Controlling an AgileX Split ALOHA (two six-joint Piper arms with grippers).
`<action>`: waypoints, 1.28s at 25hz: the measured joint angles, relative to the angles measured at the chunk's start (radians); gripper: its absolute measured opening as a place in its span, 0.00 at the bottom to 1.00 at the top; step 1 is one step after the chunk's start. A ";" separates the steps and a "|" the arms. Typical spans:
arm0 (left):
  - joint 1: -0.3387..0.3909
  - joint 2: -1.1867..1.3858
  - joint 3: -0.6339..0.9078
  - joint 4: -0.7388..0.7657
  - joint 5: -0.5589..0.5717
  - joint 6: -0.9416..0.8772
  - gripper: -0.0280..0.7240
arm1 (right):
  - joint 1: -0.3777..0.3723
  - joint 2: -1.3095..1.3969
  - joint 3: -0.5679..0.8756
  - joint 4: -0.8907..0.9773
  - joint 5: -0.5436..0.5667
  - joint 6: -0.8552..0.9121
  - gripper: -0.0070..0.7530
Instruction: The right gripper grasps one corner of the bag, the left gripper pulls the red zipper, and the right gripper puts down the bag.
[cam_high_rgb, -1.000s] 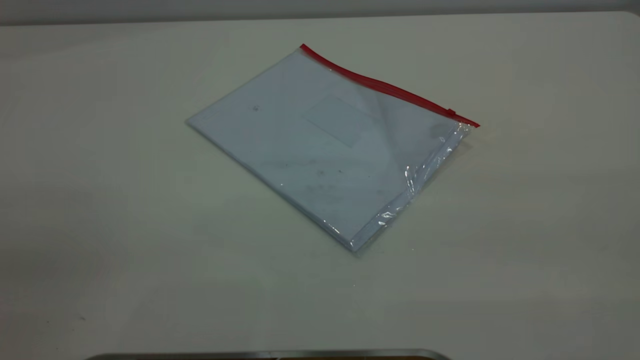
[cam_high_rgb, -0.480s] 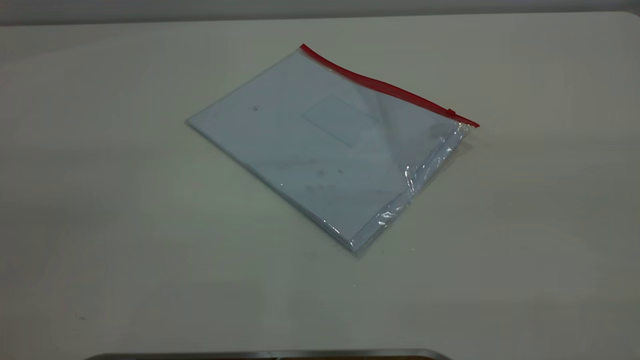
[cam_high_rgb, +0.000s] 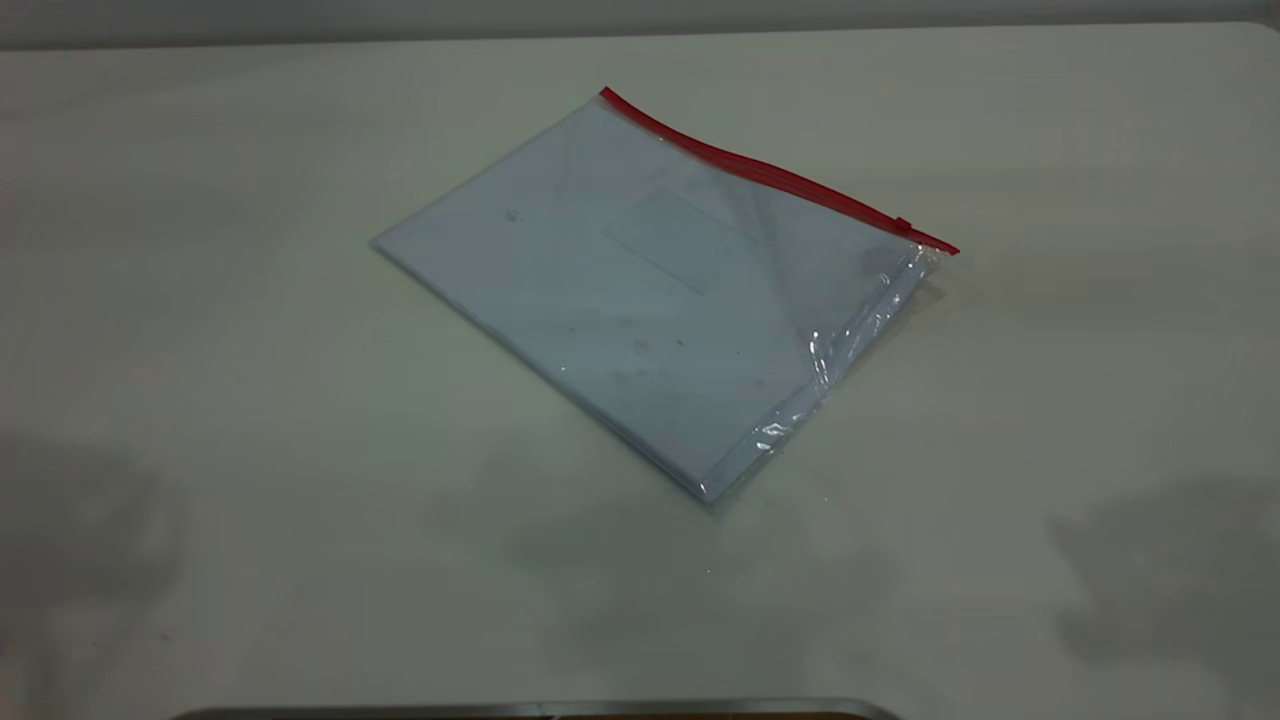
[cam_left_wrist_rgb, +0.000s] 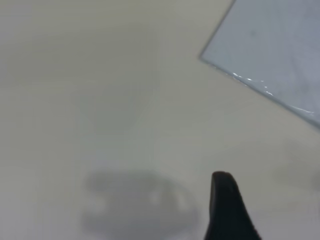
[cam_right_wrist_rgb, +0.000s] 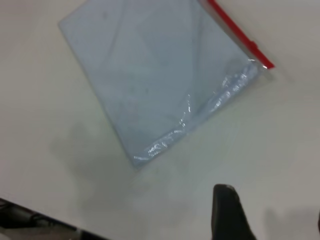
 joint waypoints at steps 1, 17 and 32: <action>0.000 0.056 -0.030 0.000 -0.010 0.005 0.70 | 0.000 0.073 -0.017 0.063 -0.013 -0.081 0.62; 0.000 0.369 -0.164 -0.147 -0.121 0.124 0.70 | 0.000 0.990 -0.433 0.640 0.128 -0.691 0.62; 0.000 0.371 -0.164 -0.156 -0.147 0.133 0.70 | 0.000 1.321 -0.699 0.666 0.196 -0.753 0.62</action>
